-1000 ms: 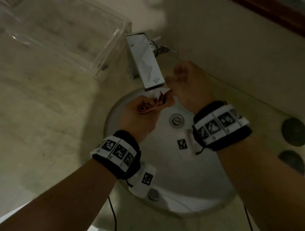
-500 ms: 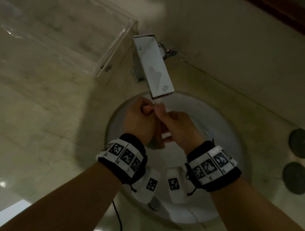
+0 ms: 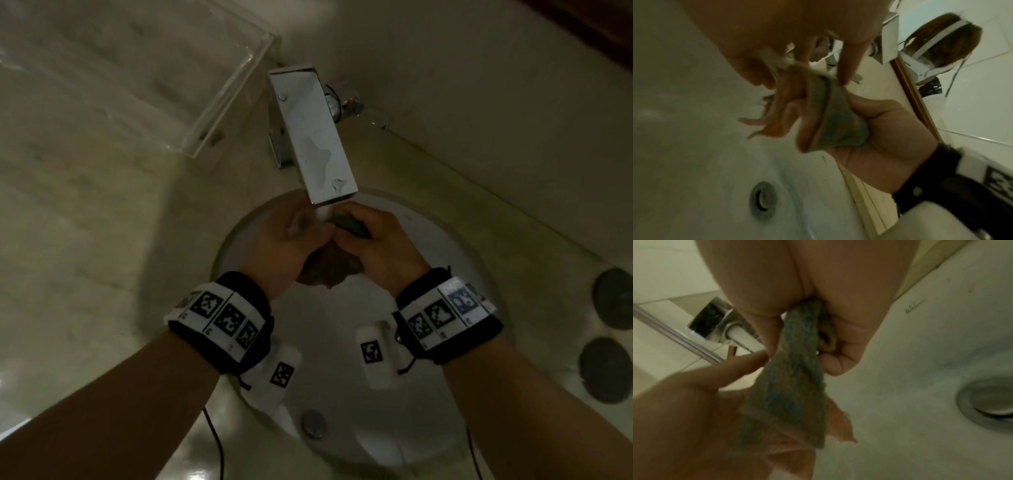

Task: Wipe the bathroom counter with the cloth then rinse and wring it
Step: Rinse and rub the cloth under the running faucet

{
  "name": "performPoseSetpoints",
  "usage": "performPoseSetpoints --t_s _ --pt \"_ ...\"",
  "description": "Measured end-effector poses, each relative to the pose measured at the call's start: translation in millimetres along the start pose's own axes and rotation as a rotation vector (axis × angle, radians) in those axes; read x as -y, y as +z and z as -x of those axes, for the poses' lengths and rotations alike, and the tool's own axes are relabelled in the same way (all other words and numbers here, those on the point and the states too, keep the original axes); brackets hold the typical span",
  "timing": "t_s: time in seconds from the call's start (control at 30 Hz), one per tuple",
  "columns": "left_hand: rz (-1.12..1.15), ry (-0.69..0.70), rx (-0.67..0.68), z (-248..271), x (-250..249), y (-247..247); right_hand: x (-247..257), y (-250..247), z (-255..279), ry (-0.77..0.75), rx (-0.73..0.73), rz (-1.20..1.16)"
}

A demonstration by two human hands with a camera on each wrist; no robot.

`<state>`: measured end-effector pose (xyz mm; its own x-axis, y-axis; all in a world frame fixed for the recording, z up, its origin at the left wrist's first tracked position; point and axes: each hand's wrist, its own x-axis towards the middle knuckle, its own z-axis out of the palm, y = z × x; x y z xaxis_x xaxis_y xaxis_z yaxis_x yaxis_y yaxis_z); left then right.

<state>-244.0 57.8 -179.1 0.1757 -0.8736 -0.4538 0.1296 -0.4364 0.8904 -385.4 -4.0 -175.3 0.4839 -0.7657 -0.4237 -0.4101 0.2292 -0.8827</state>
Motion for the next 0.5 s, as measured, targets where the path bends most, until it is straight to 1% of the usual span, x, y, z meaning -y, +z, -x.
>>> performPoseSetpoints --t_s 0.03,0.1,0.2,0.27,0.37,0.43,0.5 --pt "0.026 -0.012 0.034 0.5 1.1 0.2 0.6 -2.0 -0.1 -0.013 0.020 0.006" --pt "0.052 -0.049 0.057 -0.7 7.1 0.0 0.9 -6.8 0.3 -0.029 0.031 0.015" --pt "0.005 -0.060 0.043 -1.8 11.1 -1.1 -2.8 -14.9 0.1 0.020 -0.064 -0.052" --pt "0.061 -0.080 0.034 -1.7 11.4 -0.3 -8.5 -19.0 -0.5 0.054 -0.128 -0.082" --pt "0.180 -0.143 -0.044 -2.0 10.8 4.0 -12.8 -16.6 -0.9 0.026 -0.127 -0.041" --pt "0.244 -0.154 -0.098 -2.9 12.8 6.6 -13.1 -9.9 0.1 -0.001 -0.097 -0.035" --pt "0.286 -0.159 -0.156 -3.8 14.4 6.5 -14.2 -4.1 -0.4 0.004 -0.091 -0.075"
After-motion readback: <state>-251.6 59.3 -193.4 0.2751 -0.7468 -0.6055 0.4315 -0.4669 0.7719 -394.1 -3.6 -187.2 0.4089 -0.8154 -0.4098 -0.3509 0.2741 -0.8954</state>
